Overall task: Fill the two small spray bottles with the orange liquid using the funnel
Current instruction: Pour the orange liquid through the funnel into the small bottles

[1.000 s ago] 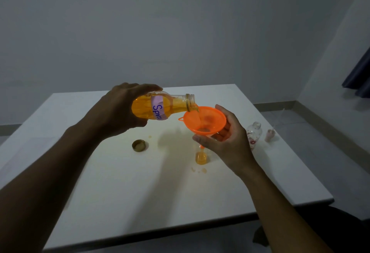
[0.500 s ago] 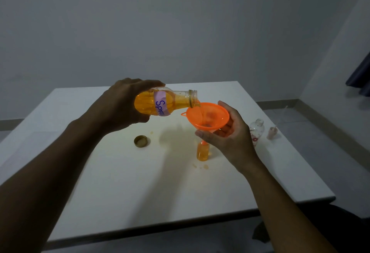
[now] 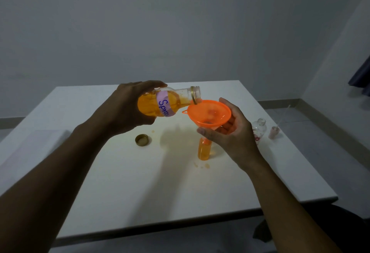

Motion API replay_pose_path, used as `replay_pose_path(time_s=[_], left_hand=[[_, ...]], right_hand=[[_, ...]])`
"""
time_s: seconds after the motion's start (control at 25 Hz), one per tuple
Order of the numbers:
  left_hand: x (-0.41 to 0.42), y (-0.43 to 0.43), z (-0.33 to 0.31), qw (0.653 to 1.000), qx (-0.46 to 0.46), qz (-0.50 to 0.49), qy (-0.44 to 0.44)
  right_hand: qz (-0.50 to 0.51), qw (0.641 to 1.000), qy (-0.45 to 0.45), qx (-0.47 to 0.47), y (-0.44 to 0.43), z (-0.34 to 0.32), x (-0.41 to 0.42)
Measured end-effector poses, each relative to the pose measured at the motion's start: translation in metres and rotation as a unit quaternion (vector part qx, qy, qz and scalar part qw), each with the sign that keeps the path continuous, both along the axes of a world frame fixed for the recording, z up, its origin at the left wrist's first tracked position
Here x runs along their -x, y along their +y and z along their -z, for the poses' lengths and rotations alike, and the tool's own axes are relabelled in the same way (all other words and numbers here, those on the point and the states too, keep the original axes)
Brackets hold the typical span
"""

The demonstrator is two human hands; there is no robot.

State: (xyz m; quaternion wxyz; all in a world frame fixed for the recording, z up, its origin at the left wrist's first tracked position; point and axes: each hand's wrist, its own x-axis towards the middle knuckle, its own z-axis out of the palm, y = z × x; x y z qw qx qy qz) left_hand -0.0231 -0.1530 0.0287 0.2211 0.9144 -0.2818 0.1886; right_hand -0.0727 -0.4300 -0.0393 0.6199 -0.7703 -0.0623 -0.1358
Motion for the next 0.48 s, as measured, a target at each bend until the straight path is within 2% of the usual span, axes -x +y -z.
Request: replay_pose_path(time_s=[0.28, 0.48], left_hand=[[0.009, -0.009, 0.01, 0.998, 0.059, -0.018, 0.018], [0.014, -0.013, 0.018, 0.994, 0.086, -0.047, 0.036]], right_hand=[[-0.005, 1.0, -0.001, -0.008, -0.001, -0.001, -0.005], [0.007, 1.0, -0.013, 0.02, -0.004, -0.008, -0.007]])
